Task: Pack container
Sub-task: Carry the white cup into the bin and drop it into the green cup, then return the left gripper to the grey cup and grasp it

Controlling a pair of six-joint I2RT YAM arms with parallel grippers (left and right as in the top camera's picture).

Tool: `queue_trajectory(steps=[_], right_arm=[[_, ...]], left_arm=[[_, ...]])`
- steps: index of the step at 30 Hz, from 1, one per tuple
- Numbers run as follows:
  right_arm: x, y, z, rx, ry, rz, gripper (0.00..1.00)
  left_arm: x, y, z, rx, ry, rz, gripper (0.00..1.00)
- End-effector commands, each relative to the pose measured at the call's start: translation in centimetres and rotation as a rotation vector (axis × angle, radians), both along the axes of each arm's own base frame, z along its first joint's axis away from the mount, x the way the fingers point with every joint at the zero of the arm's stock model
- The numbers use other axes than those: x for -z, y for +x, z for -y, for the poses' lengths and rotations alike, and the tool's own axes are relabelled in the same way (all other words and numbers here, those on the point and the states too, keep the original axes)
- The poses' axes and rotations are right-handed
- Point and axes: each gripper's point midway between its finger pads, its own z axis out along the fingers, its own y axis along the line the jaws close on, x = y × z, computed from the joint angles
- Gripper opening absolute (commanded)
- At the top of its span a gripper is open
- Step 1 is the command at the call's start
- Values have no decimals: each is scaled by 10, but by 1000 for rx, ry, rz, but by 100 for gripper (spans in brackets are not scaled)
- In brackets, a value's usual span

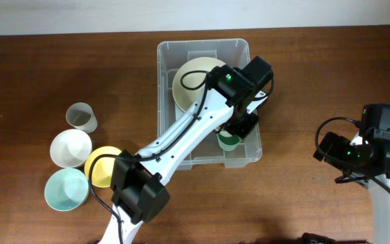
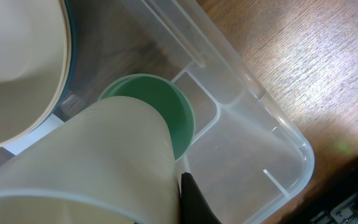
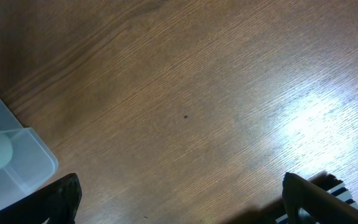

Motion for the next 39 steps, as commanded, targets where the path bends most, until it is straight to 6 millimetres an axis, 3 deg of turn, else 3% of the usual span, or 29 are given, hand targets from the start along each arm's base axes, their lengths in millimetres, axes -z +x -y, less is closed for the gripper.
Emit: queue_trajectory(steps=[1,3,5,8,11,14,19,22,25,29,31,33,39], right_arm=[[-6,3,1,-2,-1,18,99],[-6,3,1,-2,-1,18,99],[-6,3,1,-2,-1,18,99],[-6,3,1,-2,-1,18,99],[-6,3,1,-2,-1,18,99],[-6,3,1,-3,-1,18,99],[-6,3,1,-3,-1,18,99],[-6,3,1,-2,-1,19,99],[-6,3,1,-2,-1,19,99],[-6,4,1,-2,-2,22,99],[-6,4,1,-2,-2,22,99],[-6,4,1,-2,-2,22,99],[-6,4,1,-3,-2,22,99]], left_arm=[[-3,-2,0,17,-12,-1,18],[-3,-2,0,17,-10,-2,33],[-3,-2,0,18,-9,-2,40],[-3,1,-2,14,-1,12,41],[-12,19,-20,-35,60,93,40],[-36,41,-54,-113,107,179,40],[-80,77,-147,-335,164,278,48],[-93,96,-230,-567,180,261,60],[-86,105,-298,-764,168,196,64],[-69,110,-356,-925,129,127,64],[-56,111,-376,-971,143,102,64],[-35,112,-389,-999,162,61,64],[24,111,-392,-998,199,-19,64]])
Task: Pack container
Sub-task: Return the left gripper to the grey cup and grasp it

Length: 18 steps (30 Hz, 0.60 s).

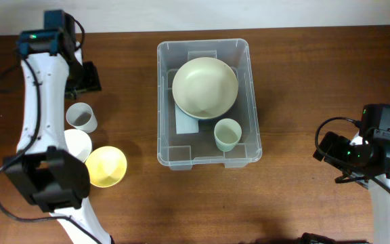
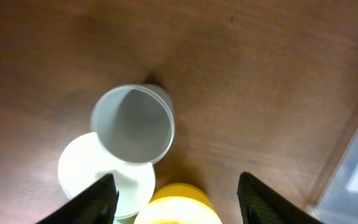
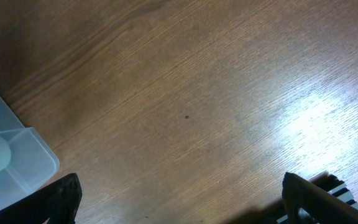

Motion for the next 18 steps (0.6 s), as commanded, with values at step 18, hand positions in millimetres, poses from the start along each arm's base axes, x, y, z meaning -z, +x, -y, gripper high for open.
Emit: queue_trajectory(steps=[18], right_arm=[[-6,4,2,-5,-8,22,99]], left_arm=[[96,-8,-9,-19,36,-148,63]])
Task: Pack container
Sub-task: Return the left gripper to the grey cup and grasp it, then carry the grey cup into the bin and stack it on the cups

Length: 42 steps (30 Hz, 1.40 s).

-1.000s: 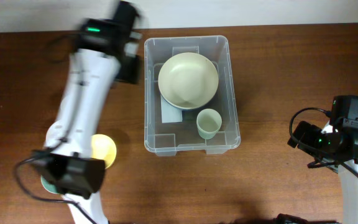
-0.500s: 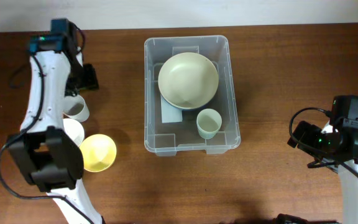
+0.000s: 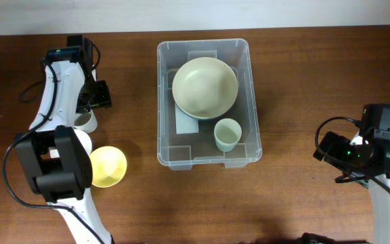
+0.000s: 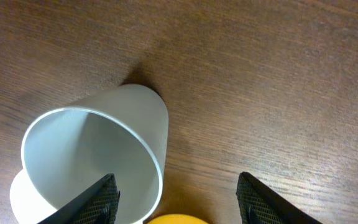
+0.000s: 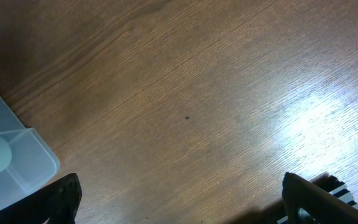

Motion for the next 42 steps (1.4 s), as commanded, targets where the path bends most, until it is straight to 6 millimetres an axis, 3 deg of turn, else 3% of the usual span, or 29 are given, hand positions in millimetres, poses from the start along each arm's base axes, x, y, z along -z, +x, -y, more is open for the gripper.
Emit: queue_trajectory(steps=[1,6,7,9,10,14,15,18,19,21,23,26,31,35,37,42], right_arm=[[-6,3,2,-4,-7,19,99],[-6,3,2,-4,-7,19,99],[-6,3,2,-4,-7,19,99],[-6,3,2,-4,-7,19,99],[-6,3,2,-4,-7,19,99],[-6,3,2,-5,-7,19,99],[-6,3,2,-4,-7,19,99],[-6,3,2,-8,-8,19,99],[-6,3,2,-7,-8,20,99],[-6,3,2,-7,-8,19,99],[-6,3,2,-8,-8,19,99],[-6,3,2,-7,-8,19,99],[-6,3,2,-8,-8,19,99],[-6,3,2,-8,-7,19,99],[-6,3,2,-8,-7,19,99],[-6,3,2,-7,-7,19,99]], left_arm=[[16,-8,-7,-18,19,-37,63],[37,-13,-14,-37,17,-46,63],[37,-13,-15,-40,17,-46,55],[36,-12,-15,-39,18,-40,24],[35,-11,-15,-39,18,-36,17],[30,-5,-16,-40,20,-17,0],[29,-4,-16,-40,20,-12,1],[9,6,-13,-30,24,23,0],[-22,15,-6,-13,27,69,0],[-51,21,3,8,25,116,0],[-83,25,22,63,-6,165,0],[-127,25,66,181,-89,238,1],[-173,5,150,394,-190,296,1],[-179,-16,206,543,-210,283,1],[-176,-35,244,660,-219,255,0],[-172,-68,295,816,-231,220,1]])
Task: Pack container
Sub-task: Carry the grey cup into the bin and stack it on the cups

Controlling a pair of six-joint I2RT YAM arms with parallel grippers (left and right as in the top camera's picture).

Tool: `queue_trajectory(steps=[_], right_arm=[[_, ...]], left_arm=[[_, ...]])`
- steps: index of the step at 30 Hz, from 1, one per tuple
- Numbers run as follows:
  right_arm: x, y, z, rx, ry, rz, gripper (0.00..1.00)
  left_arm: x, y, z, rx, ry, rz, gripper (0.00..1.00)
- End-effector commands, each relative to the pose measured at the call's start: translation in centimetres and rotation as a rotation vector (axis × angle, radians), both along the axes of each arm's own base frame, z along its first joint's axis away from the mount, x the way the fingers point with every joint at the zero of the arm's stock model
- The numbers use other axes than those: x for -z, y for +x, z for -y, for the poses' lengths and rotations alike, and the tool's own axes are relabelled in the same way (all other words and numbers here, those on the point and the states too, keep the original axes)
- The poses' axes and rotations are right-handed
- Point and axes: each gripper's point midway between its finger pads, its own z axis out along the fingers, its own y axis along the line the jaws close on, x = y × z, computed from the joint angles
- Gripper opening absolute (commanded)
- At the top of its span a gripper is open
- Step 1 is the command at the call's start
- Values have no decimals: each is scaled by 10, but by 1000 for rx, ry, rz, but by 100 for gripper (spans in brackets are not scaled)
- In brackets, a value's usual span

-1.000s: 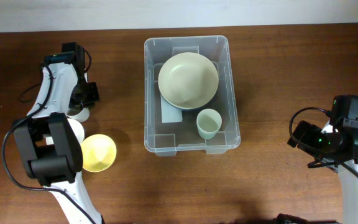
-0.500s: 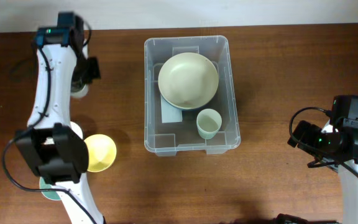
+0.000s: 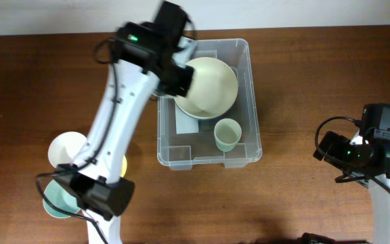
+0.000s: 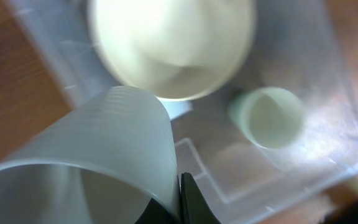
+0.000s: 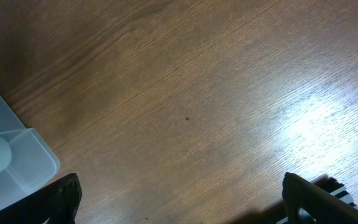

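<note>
My left gripper (image 3: 177, 76) is shut on the rim of a translucent grey cup (image 4: 98, 155), one finger inside and one outside (image 4: 180, 202). It holds the cup over the back left part of the clear plastic container (image 3: 248, 102). Inside the container lie a cream bowl (image 3: 205, 86) and a pale green cup (image 3: 227, 134); the left wrist view shows the bowl (image 4: 173, 43) and the cup (image 4: 269, 116) below the held cup. My right gripper (image 5: 182, 199) hangs open over bare wood, off to the container's right.
A white bowl (image 3: 66, 148), part of a yellow bowl (image 3: 122, 163) and part of a teal bowl (image 3: 49, 196) sit at the table's left, half covered by my left arm. A pale blue flat piece (image 3: 185, 125) lies under the cream bowl.
My left gripper was open around the grey cup's rim at the table's left. Now it is shut on that cup and holds it over the container. The right arm has not moved.
My left gripper first held a pale cup inside the container, over a green cup. Then that cup stood in the container and the gripper was open above the grey cup at the left. It then sat lower around the rim, and now carries the cup over the container.
</note>
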Motion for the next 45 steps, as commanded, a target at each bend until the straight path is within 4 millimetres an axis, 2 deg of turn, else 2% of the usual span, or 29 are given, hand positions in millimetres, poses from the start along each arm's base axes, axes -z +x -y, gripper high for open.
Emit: queue_trajectory(steps=[1,7,18,20,25,30,31,32,33,34,38,42,43,44,45], right_arm=[[-5,2,1,-1,-4,16,99],[-5,3,0,-5,6,19,99],[-5,3,0,-5,6,19,99],[-5,3,0,-5,6,19,99],[-5,3,0,-5,6,18,99],[-5,3,0,-5,6,18,99],[-5,3,0,-5,6,19,99],[-5,3,0,-5,6,19,99],[-5,3,0,-5,6,19,99],[-5,3,0,-5,6,19,99],[-5,3,0,-5,6,18,99],[-5,3,0,-5,6,19,99],[-5,3,0,-5,6,19,99],[-5,3,0,-5,6,19,99],[-5,3,0,-5,6,19,99]], left_arm=[[-2,-27,38,147,-1,1,1],[11,-54,74,255,15,-22,1],[53,-74,103,332,33,-92,0],[68,-80,113,358,38,-97,1],[82,-83,119,372,43,-103,1],[84,-83,119,372,47,-108,3],[84,-83,119,372,47,-108,10],[84,-83,119,373,47,-108,30],[84,-83,119,373,47,-107,59],[84,-81,118,374,52,-100,70],[78,-73,112,356,87,-60,77],[53,-52,86,285,175,37,79],[42,-45,75,247,194,65,80],[22,-33,49,175,235,114,81],[12,-27,33,130,255,137,82]])
